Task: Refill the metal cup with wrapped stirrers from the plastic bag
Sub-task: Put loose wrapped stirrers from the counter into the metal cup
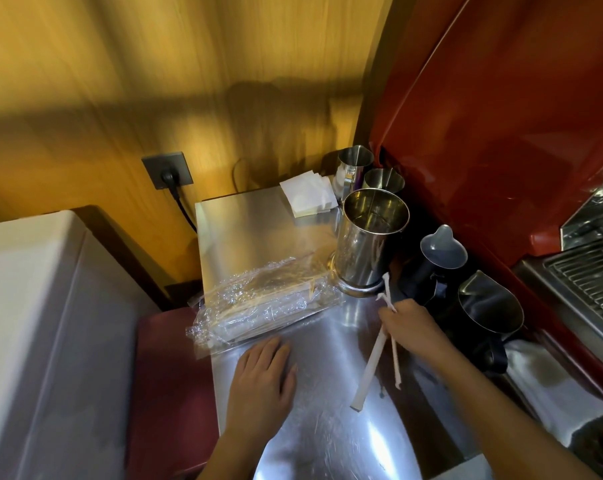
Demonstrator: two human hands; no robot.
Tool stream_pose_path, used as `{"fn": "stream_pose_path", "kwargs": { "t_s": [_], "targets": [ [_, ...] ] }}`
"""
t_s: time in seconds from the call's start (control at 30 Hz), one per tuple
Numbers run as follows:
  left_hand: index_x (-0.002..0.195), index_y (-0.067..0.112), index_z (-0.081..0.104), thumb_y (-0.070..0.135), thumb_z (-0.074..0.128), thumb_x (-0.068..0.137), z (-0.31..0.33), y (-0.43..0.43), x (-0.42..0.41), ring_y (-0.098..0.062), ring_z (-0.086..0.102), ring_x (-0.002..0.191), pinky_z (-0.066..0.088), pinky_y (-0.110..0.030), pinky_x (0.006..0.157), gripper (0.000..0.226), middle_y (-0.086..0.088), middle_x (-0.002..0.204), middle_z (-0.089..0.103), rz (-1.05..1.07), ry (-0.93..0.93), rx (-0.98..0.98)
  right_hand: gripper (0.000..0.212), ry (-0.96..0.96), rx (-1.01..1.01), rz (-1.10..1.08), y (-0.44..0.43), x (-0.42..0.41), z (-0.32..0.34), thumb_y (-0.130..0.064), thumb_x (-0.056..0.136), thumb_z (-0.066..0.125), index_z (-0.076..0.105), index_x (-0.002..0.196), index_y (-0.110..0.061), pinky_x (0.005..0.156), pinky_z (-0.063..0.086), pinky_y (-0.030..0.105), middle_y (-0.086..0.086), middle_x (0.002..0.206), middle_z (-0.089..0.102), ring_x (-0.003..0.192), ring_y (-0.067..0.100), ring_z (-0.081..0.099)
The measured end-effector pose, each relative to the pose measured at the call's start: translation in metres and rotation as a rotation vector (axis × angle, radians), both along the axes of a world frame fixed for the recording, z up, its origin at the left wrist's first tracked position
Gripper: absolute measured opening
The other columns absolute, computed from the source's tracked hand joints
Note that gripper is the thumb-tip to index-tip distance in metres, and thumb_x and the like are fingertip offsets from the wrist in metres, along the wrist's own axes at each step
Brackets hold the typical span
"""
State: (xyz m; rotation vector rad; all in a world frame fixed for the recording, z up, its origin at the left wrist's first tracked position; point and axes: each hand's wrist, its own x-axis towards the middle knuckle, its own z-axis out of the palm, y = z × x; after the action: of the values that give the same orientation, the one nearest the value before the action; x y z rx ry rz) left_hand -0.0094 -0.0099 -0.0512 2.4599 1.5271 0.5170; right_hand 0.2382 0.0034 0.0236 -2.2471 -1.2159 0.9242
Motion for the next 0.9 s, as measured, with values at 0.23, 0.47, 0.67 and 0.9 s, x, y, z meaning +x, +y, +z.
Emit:
{"fn": "stream_pose_path", "kwargs": {
  "t_s": [0.23, 0.47, 0.67, 0.9],
  "targets": [
    [0.104, 0.012, 0.068, 0.032, 0.048, 0.082, -0.007, 0.002, -0.001, -0.023, 0.063, 0.103, 0.037, -0.030, 0.093, 0.036, -0.005, 0.112, 0.068, 0.015, -0.022, -0.007, 0.045, -0.100, 0.142, 0.210, 0.009, -0.006, 0.061, -0.033, 0.093, 0.038, 0.057, 0.068, -0.001, 0.070, 0.046, 0.039, 0.012, 0.069, 0.061, 0.071, 0.030, 0.058],
    [0.106, 0.013, 0.067, 0.033, 0.050, 0.081, -0.012, 0.003, -0.002, -0.020, 0.061, 0.103, 0.039, -0.031, 0.092, 0.037, -0.002, 0.110, 0.069, -0.001, -0.057, 0.010, 0.033, -0.105, 0.767, 0.142, 0.032, 0.004, 0.124, -0.025, 0.090, 0.053, 0.059, 0.066, -0.002, 0.042, 0.032, 0.016, -0.007, 0.045, 0.050, 0.042, 0.004, 0.049],
    [0.104, 0.015, 0.068, 0.035, 0.051, 0.080, -0.012, 0.003, -0.002, -0.018, 0.062, 0.101, 0.040, -0.030, 0.090, 0.035, 0.000, 0.109, 0.069, -0.003, -0.068, 0.043, 0.026, -0.213, 0.937, 0.000, 0.072, 0.016, 0.141, -0.025, 0.091, 0.049, 0.060, 0.076, -0.007, 0.046, 0.039, 0.016, -0.004, 0.053, 0.054, 0.049, 0.002, 0.055],
    [0.098, 0.017, 0.071, 0.035, 0.052, 0.076, -0.009, 0.004, -0.002, -0.009, 0.049, 0.102, 0.038, -0.026, 0.089, 0.033, 0.000, 0.106, 0.071, 0.012, -0.109, 0.072, 0.022, -0.372, 0.303, 0.108, 0.095, 0.022, 0.119, -0.039, 0.085, 0.055, 0.061, 0.078, -0.019, 0.072, 0.048, 0.039, 0.004, 0.079, 0.065, 0.077, 0.028, 0.061]
  ]
}}
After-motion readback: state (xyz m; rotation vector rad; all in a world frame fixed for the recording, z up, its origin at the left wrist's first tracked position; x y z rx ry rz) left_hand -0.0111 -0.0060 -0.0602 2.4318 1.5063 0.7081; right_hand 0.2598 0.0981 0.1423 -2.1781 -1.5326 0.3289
